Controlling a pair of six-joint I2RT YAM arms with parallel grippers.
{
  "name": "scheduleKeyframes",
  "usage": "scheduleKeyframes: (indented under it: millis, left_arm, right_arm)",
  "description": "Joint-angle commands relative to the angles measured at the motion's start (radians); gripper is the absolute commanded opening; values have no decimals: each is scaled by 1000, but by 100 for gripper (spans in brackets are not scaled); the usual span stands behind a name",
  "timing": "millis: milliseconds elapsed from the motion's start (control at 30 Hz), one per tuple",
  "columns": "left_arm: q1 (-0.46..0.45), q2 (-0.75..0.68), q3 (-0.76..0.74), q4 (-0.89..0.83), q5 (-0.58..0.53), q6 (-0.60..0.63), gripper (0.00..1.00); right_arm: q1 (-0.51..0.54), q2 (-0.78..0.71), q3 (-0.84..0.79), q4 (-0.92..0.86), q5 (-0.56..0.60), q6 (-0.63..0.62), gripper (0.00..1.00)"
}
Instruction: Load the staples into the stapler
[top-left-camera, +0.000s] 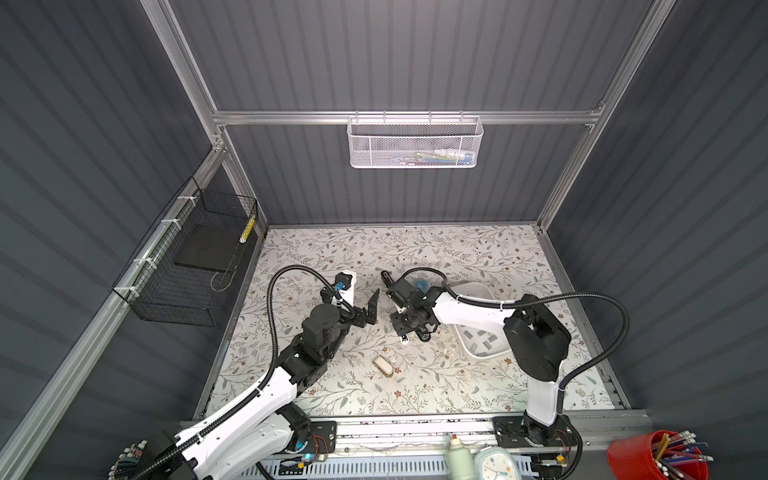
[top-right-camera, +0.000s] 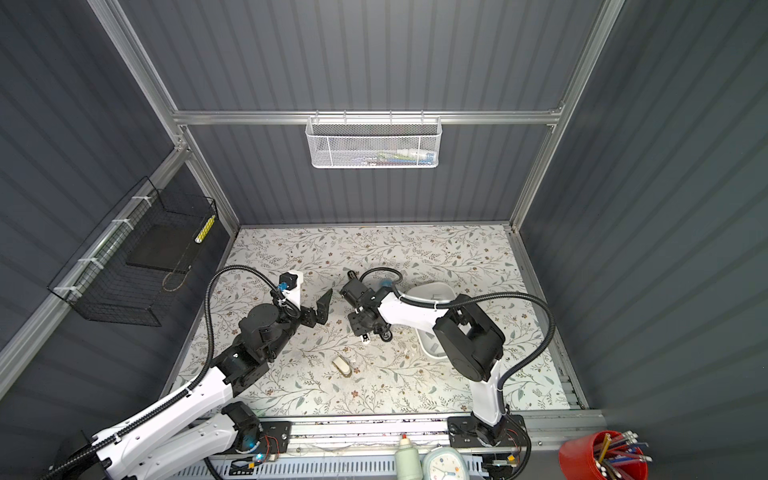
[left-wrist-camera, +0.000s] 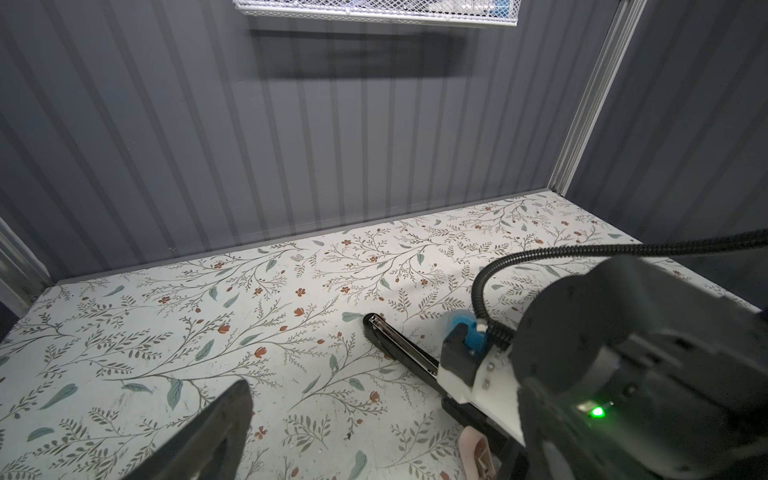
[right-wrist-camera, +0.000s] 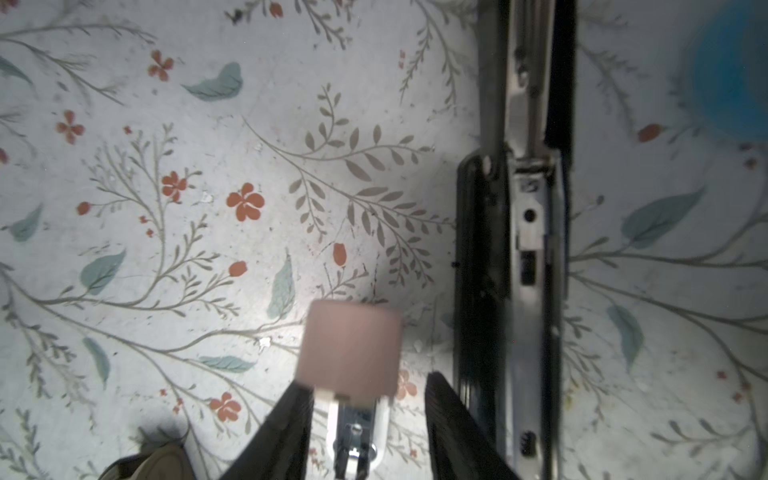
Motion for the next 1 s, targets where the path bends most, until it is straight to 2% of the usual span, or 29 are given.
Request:
scheduleKeyframes:
  millis: [0, 167, 267, 433, 500, 533, 567, 600, 667, 767, 867, 933, 967]
  left_arm:
    - [2, 3, 62, -49, 47, 6, 100]
    - [2, 12, 88, -90, 62, 6, 100]
    - [1, 7, 109, -118, 112, 10, 100]
    - [2, -58, 86, -43, 144, -44, 100]
    - [2, -75, 67, 1, 143, -60, 100]
    - [1, -84, 59, 23, 133, -84, 100]
    - [1, -93, 56, 38, 127, -110, 100]
    - [1, -105, 57, 42, 116, -146, 100]
    - [1, -133, 50, 33, 68, -232, 100]
    - [2, -188, 31, 3, -12, -272, 100]
    - [1, -250, 27, -38, -41, -217, 100]
    - [2, -286, -12, 8, -54, -207, 100]
    - [2, -299, -32, 40, -25, -165, 100]
  right_arm:
    - [-1, -54, -26, 17, 19, 11, 50]
    - [-1, -193, -115, 76, 52, 3, 55]
    - [-1, -303, -177, 137, 89, -1, 57]
    - [-4, -525, -308, 226, 200, -3, 65]
    - [-6, -611, -366, 286, 256, -4, 74]
    - [-7, -653, -394, 320, 300, 5, 81]
    - [-7, -685, -415, 346, 338, 14, 95]
    - [-7, -723, -439, 377, 389, 35, 99]
    - [-7, -788, -476, 400, 474, 104, 99]
    - [-8, -905, -548, 485, 501, 107, 99]
    - [-9, -992, -592, 525, 440, 83, 99]
    - [-9, -1033, -600, 521, 443, 75, 99]
    - [-9, -1047, -602, 520, 446, 65, 99]
